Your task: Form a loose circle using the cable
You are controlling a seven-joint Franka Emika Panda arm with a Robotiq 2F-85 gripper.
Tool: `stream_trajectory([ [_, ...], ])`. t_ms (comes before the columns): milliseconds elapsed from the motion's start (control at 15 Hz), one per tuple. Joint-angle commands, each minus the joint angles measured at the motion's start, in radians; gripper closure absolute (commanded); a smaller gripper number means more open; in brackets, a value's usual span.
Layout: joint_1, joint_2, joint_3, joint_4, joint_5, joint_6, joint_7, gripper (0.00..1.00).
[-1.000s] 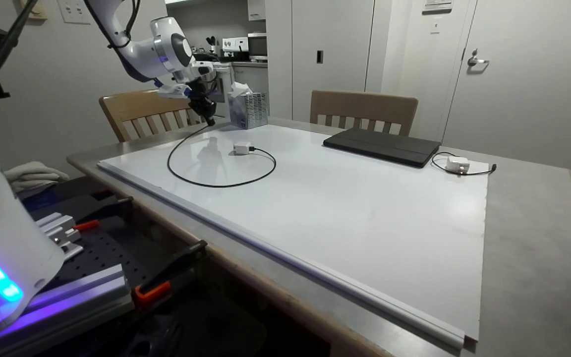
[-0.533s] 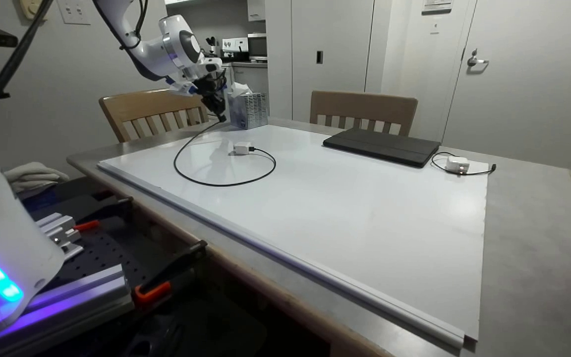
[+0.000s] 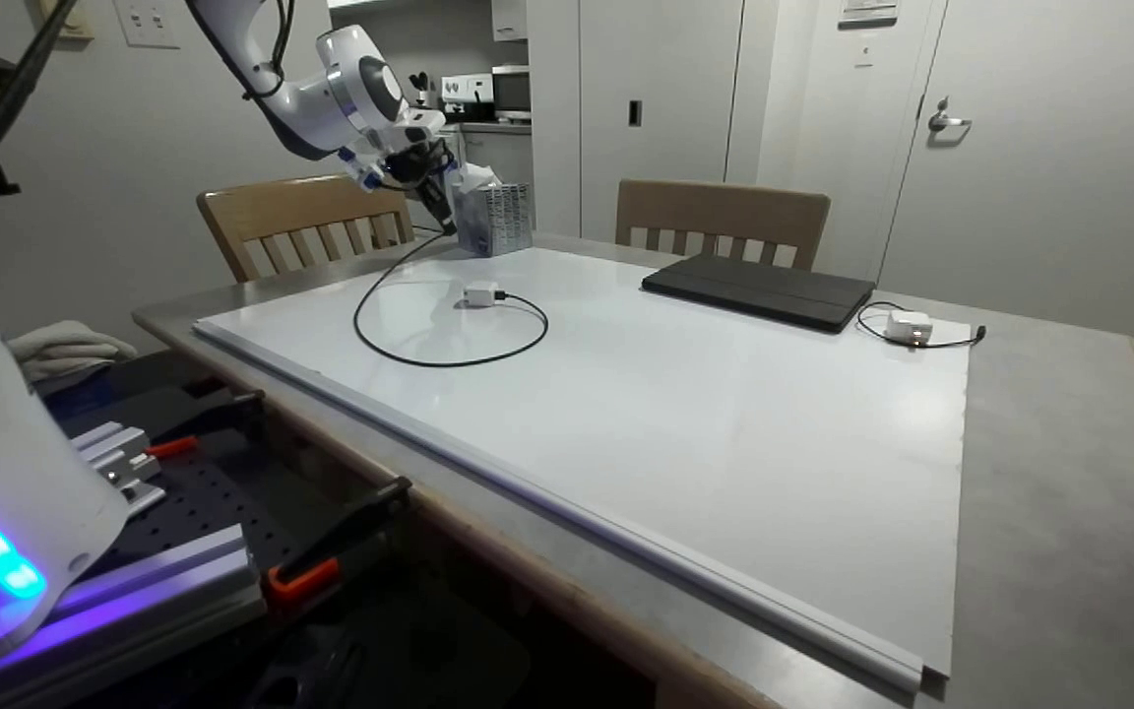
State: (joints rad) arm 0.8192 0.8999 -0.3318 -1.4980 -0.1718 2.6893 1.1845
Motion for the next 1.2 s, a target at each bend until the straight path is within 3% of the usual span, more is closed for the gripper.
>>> stream_trajectory([
  [0, 0.010, -0.031, -0.019, -0.070, 0.014, 0.063, 0.186, 0.98],
  [67, 0.010, -0.039, -0.019, -0.087, 0.018, 0.087, 0.238, 0.98],
  [133, -0.010, -0.002, 0.003, -0.013, -0.016, 0.033, 0.181, 0.94],
  [467, -0.014, -0.008, 0.004, -0.026, -0.002, 0.031, 0.246, 0.98],
  [867, -0.011, -0.001, -0.057, -0.001, 0.010, -0.002, 0.500, 0.98],
  [1133, -0.072, -0.024, -0.022, 0.005, 0.020, -0.117, 0.577, 0.98],
])
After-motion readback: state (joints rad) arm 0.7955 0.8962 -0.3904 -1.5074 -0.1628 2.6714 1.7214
